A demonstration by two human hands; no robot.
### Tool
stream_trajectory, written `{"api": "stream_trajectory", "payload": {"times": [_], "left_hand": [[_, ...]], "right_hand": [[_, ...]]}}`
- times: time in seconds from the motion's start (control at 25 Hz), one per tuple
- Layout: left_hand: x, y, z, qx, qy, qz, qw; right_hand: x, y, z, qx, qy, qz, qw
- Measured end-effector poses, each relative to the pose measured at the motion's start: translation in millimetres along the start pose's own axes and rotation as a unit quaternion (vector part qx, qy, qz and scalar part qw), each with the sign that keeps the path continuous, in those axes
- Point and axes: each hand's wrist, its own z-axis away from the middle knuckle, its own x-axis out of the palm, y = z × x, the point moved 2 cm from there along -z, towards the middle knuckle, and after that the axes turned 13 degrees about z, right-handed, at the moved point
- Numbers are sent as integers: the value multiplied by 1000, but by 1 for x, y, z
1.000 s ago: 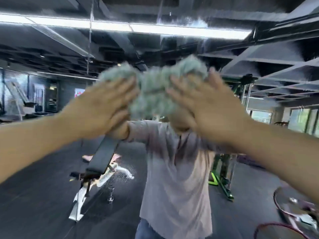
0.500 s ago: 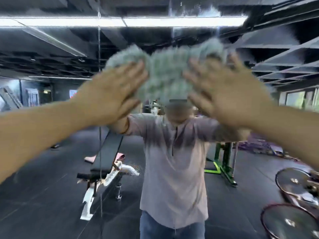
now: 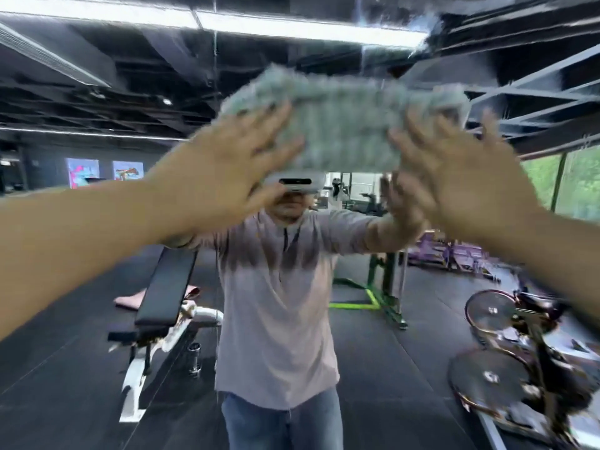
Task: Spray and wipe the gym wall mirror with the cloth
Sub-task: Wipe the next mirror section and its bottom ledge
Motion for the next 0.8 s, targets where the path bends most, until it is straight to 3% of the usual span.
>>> {"api": "stream_trajectory", "payload": {"times": [0.08,0.12,0.28,0.36,0.4,0.44,0.52,0.6,0.68,0.76,0.8], "left_hand": [[-3,-1,-26,-106,46,17,993],[2,14,-24,-109,54,12,993],[52,91,71,98,-60,7,993],[58,94,99,172,-130,8,977],[55,83,93,167,-129,-8,977],[48,70,74,130,-106,-21,986],[30,39,15,-24,-39,-24,999],[16,35,-23,-158,-4,-4,987],[28,69,-17,-133,-25,-34,990],[55,120,30,2,-117,-34,993],[56,139,53,52,-159,-15,986]], "right_hand": [[-7,12,-32,92,-13,1,996],[-6,-3,-26,92,-4,22,995],[11,-107,107,-150,-8,-14,988],[15,-105,142,-238,-32,-30,970],[21,-87,129,-231,-6,-30,972],[21,-64,102,-183,16,-32,982],[20,-8,36,-23,15,-37,999],[18,14,4,56,5,-53,997],[23,-17,38,-20,39,-71,997],[35,-65,109,-184,75,-89,976],[38,-75,136,-235,52,-89,967]]}}
